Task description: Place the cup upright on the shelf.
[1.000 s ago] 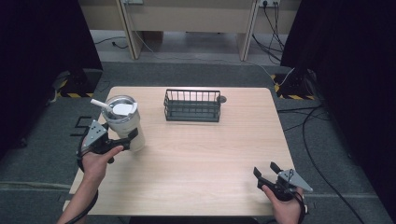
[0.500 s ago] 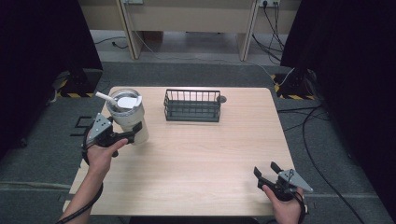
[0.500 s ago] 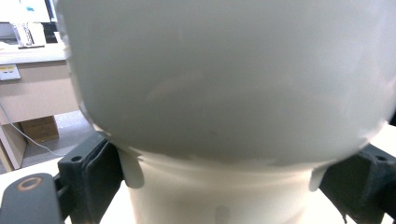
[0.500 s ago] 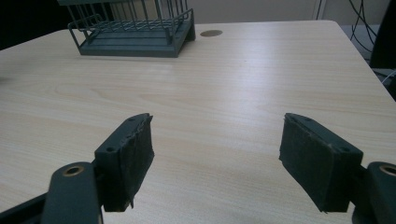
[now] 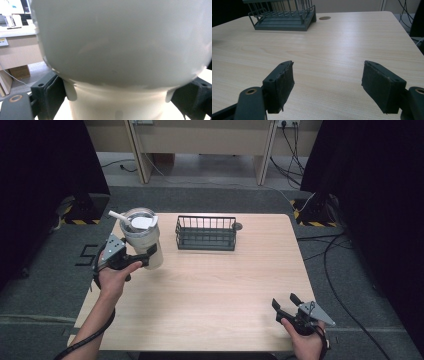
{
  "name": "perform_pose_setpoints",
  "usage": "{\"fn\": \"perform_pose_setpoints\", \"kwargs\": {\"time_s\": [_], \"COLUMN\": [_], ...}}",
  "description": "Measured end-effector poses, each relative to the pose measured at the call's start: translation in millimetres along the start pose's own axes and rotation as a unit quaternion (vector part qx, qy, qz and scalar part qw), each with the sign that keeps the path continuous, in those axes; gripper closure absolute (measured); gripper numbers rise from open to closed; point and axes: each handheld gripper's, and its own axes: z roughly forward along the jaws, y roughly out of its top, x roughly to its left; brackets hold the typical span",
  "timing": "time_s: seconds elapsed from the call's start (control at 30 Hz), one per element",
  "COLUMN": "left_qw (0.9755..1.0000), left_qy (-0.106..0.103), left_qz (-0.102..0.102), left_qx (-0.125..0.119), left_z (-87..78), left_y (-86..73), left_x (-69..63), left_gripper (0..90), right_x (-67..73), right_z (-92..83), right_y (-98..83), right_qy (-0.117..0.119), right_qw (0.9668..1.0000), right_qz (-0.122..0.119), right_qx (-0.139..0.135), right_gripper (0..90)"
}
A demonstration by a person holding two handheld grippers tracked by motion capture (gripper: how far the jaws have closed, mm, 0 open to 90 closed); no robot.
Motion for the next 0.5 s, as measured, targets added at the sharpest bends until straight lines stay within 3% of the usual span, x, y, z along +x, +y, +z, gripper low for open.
{"fn": "perform_pose_setpoints", "kwargs": {"time_s": [0.5], "left_qw": [1.0000], "left_qy": [-0.008], "left_qz": [0.002], "left_qx": [-0.005], "left_z": [16.6], "left_y": [10.6], "left_x": [-3.1], "left_gripper": [10.0], "right_x": [0.2], "right_z": [0.7], "right_y": [-0.4], "right_qy": [0.001], "right_qw": [1.0000], "right_qz": [0.001], "right_qx": [0.001], "right_gripper": [25.8]}}
